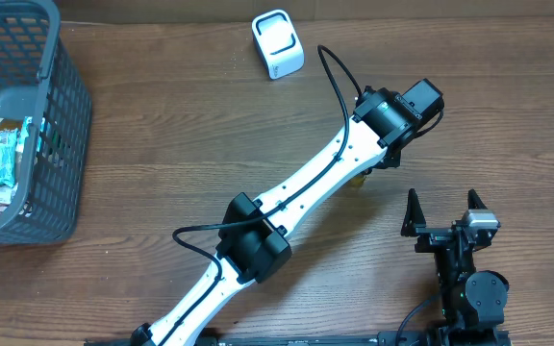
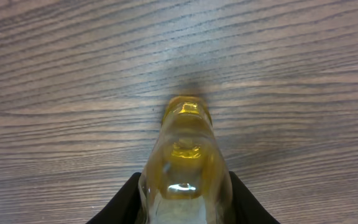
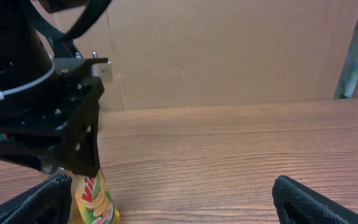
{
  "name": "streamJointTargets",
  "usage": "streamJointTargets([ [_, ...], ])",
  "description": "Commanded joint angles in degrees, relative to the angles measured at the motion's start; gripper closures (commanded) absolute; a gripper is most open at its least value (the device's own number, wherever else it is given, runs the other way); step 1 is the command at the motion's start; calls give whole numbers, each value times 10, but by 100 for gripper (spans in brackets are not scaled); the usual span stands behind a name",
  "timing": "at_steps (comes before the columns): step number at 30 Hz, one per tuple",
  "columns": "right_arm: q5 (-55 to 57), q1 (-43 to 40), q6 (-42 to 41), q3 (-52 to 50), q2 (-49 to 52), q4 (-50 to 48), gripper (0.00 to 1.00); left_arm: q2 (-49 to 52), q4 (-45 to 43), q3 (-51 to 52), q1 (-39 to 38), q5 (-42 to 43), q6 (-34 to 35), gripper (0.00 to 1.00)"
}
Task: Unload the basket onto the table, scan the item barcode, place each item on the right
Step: 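Hold the yellow bottle in front of the scanner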
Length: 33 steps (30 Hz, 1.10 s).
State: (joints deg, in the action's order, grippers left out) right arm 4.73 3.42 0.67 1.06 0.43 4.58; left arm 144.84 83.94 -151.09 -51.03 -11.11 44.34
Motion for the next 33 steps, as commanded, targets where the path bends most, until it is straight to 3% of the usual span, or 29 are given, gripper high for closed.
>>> streamJointTargets([
  [1, 3, 2, 3, -6, -3, -2, 0, 11, -3, 3, -2, 16, 11, 70],
  [4, 3, 2, 3, -6, -3, -2, 0, 11, -2, 3, -2, 20, 11, 58],
  [10, 3, 2, 3, -6, -3, -2, 0, 11, -2, 3, -2, 28, 11, 25],
  [14, 3, 2, 3, -6, -3, -2, 0, 10, -5, 2, -1, 37, 3, 12],
  [17, 3, 2, 3, -6, -3, -2, 0, 5, -16, 0, 1, 37, -42, 6],
  [20, 3, 2, 3, -6, -3, -2, 0, 3, -18, -3, 3, 37, -62, 12],
  [27, 3, 2, 3, -6, -3, -2, 0, 3, 7, -3, 4, 37, -67, 42],
  [33, 3, 2, 3, -6, -3, -2, 0, 3, 6, -3, 4, 37, 13, 54],
])
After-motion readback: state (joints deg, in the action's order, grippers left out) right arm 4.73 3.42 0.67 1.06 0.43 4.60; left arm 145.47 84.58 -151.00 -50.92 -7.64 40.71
